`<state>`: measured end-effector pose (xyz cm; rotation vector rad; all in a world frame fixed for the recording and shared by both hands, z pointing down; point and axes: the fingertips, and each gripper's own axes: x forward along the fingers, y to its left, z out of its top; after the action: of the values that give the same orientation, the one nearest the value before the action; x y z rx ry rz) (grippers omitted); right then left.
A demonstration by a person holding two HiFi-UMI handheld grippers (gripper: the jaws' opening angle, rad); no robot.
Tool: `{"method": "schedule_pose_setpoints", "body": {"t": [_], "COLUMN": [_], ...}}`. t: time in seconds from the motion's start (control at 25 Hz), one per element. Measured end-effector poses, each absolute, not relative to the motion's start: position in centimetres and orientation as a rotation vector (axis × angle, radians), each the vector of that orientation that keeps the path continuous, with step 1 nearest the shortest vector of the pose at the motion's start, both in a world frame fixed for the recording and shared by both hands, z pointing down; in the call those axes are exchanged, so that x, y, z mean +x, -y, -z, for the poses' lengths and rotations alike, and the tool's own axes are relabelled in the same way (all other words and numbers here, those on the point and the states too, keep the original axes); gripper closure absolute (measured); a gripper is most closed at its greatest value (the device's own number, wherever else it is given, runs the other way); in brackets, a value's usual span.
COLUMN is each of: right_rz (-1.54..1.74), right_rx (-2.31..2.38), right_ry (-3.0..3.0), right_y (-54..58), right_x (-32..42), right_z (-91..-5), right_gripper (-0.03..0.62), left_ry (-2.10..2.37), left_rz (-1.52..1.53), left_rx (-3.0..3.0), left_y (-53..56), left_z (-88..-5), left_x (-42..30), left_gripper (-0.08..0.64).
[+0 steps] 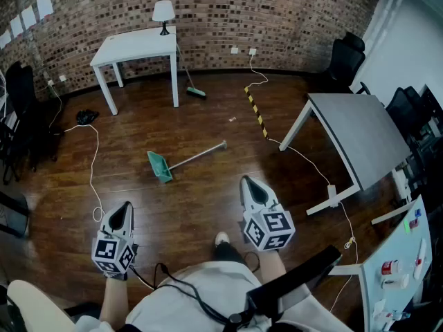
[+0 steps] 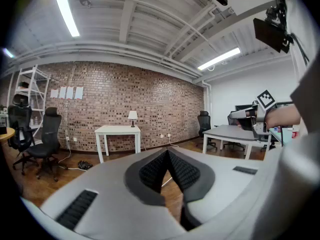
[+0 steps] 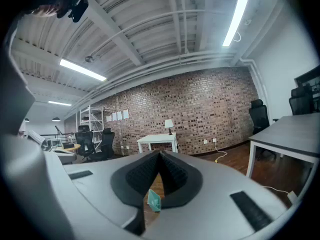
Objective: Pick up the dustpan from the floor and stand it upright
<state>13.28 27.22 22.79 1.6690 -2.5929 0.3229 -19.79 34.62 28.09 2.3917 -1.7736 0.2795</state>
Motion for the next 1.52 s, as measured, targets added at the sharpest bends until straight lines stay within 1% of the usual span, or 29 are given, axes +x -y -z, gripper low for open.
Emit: {"method": "schedule_pose_setpoints", "body": {"t": [0.2,0.36,0.52,0.84,1.0,1.08,1.28,1.52], "right_rz": [-0.322,-0.391,-0.417,-0.359,-0.416,-0.423,-0.335,-0.369], "right_rx": [1.667,1.67,1.66,1.562,1.578,1.551,1.407,1.458], "right_ry": [2.578,2.577,2.608,2.707,2.725,2.724,2.751,2.677], "right_y": [-23.0,-17.9,-9.2,9.8,16.6,18.6,21.4,22.5], "right_x": [13.3,14.7,16.2,19.4,21.8,21.6,18.7,18.1], "right_z": [-24.2,-26.5,-26.9,-23.6,-23.9,-24.2,-24.0,-24.7], "right_gripper": [0.606,0.607,0.607,0.606,0.606,0.606,0.606,0.606], "left_ry": [1.714,1.713,1.77,1.886,1.905,1.92,1.949,1.952], "left_rz": [-0.31,-0.38,-0.403,-0.461,-0.476,-0.449,-0.394,-0.424], "left_rx": [2.437,2.436,2.426,2.396,2.417,2.406,2.393,2.351], "left_y": [-31.1,-27.0,-19.9,-3.0,2.9,4.9,9.2,13.4], "left_z": [-29.4,-30.7,-30.1,-26.5,-25.7,-25.4,-25.4,-26.1], "left_x": [-18.9,-17.3,-16.4,-15.0,-13.7,-14.0,-15.1,-16.4], "left_gripper": [0.568,0.568,0.568,0.566,0.563,0.563,0.563,0.565]}}
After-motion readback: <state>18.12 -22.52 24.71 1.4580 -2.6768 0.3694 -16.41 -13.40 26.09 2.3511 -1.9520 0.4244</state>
